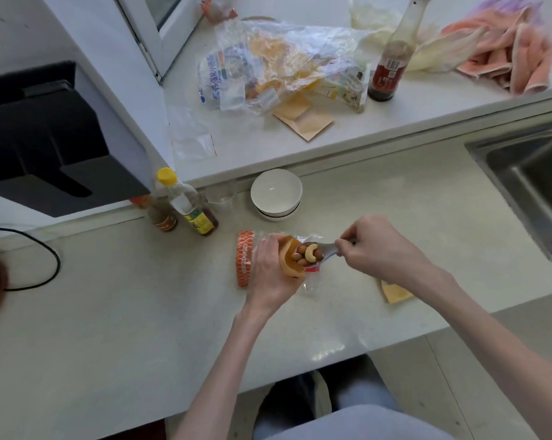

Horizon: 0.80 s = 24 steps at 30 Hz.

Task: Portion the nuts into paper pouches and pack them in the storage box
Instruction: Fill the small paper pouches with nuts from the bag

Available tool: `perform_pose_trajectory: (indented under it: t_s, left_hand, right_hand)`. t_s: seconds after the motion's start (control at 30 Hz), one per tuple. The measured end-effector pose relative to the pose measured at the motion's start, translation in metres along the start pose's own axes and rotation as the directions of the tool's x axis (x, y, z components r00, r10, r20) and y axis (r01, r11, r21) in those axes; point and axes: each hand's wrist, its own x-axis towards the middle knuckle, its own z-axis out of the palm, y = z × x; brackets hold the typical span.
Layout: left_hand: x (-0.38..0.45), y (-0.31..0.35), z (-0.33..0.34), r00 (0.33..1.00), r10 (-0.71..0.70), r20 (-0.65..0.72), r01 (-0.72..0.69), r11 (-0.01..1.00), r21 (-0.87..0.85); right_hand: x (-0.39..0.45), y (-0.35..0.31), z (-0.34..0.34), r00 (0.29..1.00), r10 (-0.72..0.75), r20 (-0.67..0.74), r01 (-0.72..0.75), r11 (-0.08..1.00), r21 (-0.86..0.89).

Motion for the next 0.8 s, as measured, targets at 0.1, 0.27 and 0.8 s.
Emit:
perform_pose_trajectory:
  t_s: [0.1, 0.27, 0.8]
  left_hand:
    - [0.003, -0.001, 0.003, 1.0, 0.019, -0.009, -0.018, 1.0, 0.02]
    - [0.001, -0.003, 0.007, 1.0, -0.017, -0.009, 0.017, 1.0, 0.004]
    - [-0.01, -0.094, -0.018, 0.744, -0.656, 0.126, 0.668, 0.733, -0.129]
  right_hand:
    - [-0.001, -0.015, 0.0, 0.993, -0.119, -0.011, 0.117, 0.988, -0.103]
    - [-0.001, -0.021, 0.0, 0.984, -0.175, -0.023, 0.171, 0.975, -0.14]
    - [0.046, 0.106, 0.085, 0.967, 0.239, -0.086, -0.238, 0.971, 0.029]
